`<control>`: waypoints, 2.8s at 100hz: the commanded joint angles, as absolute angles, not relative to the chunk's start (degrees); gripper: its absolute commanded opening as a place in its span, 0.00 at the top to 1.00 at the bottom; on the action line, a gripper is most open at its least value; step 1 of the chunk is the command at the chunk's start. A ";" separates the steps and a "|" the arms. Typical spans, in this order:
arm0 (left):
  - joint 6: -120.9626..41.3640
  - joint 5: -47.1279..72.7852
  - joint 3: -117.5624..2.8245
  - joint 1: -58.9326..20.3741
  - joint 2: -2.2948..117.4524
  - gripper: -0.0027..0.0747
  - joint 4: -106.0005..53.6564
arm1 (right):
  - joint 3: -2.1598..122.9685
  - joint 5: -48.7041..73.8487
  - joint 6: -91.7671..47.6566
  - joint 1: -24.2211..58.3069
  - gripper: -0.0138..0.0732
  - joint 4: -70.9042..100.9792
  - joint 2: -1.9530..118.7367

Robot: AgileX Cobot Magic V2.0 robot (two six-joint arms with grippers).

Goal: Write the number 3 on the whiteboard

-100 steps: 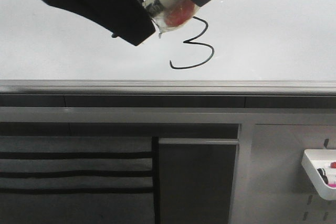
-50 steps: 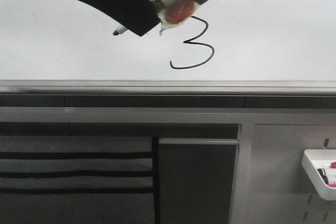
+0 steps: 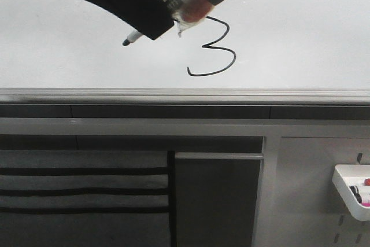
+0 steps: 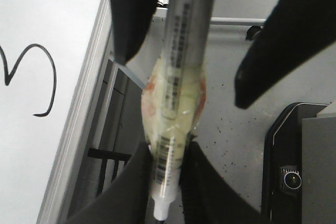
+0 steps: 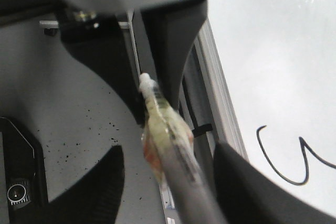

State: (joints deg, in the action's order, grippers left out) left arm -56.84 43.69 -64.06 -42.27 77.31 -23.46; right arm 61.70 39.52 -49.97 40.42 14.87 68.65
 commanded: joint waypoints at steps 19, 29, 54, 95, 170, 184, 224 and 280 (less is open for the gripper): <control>-48.82 39.60 -65.72 -30.56 76.02 0.99 -25.11 | 63.85 39.21 -42.93 28.18 0.41 15.29 59.88; -43.02 36.25 -64.31 -23.18 76.02 0.99 -25.31 | 63.85 40.79 -42.32 24.84 0.41 15.29 58.30; -37.14 22.29 -58.22 -10.86 76.02 0.99 -35.83 | 63.73 44.71 -42.18 23.62 0.41 16.02 58.13; -37.14 19.11 -57.91 -10.78 81.40 0.99 -39.03 | 63.64 44.71 -42.18 23.62 0.41 16.92 58.13; -35.62 19.80 -57.91 -10.78 81.89 0.77 -41.35 | 63.64 44.92 -42.18 23.62 0.41 17.93 58.13; -35.62 19.48 -57.91 -10.78 82.00 0.78 -41.34 | 63.64 44.92 -42.18 23.62 0.41 17.93 58.13; -35.62 20.46 -57.91 -10.78 82.00 0.88 -40.33 | 63.64 45.02 -42.18 23.62 0.41 18.53 58.13; -35.62 19.65 -57.91 -10.78 82.00 0.48 -38.12 | 63.64 44.92 -42.18 23.62 0.41 18.91 58.13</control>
State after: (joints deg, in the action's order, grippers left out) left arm -36.14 22.43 -56.35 -10.40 83.72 -36.79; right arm 62.03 48.05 -42.15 24.10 17.81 59.10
